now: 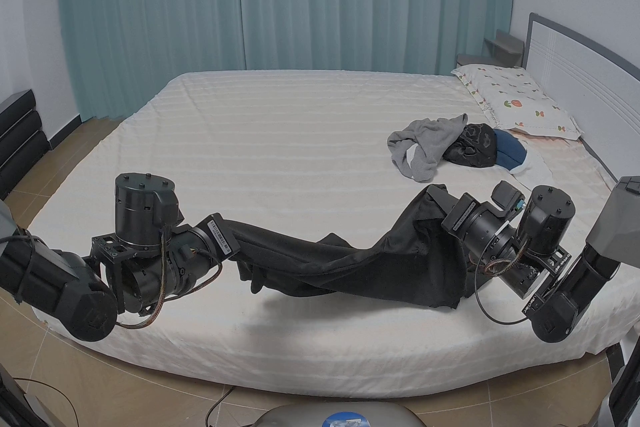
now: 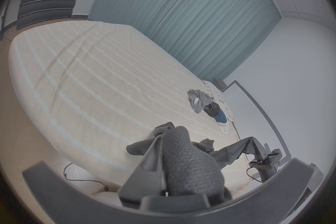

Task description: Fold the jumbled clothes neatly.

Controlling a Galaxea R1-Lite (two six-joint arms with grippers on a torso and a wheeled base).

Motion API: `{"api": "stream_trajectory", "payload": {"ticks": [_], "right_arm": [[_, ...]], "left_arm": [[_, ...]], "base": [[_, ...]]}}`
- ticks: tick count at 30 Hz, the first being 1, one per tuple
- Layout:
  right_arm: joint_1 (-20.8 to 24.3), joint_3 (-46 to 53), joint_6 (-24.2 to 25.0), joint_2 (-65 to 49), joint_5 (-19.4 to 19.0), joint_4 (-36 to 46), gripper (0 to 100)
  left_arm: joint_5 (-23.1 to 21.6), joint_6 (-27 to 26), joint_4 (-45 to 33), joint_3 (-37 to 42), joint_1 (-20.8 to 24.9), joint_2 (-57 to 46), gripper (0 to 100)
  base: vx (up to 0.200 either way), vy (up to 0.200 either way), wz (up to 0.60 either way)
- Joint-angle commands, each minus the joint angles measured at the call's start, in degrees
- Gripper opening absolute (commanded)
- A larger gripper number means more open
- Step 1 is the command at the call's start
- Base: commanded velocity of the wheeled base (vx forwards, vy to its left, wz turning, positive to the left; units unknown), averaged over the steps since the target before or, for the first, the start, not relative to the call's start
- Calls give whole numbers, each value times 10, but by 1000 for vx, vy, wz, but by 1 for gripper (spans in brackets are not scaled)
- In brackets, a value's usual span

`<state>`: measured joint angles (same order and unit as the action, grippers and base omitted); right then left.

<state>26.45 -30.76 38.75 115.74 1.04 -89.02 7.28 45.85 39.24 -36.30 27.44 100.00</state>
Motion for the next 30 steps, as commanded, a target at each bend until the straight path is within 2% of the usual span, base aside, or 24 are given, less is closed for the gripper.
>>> {"api": "stream_trajectory", "payload": {"ticks": [1,20,30], "right_arm": [[-1,0,0,-5,0,-5,0],[-2,1,0,-13,0,-5,0],[1,6,0,-19,-1,-4,0]], "left_arm": [[0,0,0,0,0,-6,0],[1,0,0,0,0,-3,0],[0,1,0,2,2,-7,0]], "base": [[0,200,0],[0,200,0],[0,0,0]]}}
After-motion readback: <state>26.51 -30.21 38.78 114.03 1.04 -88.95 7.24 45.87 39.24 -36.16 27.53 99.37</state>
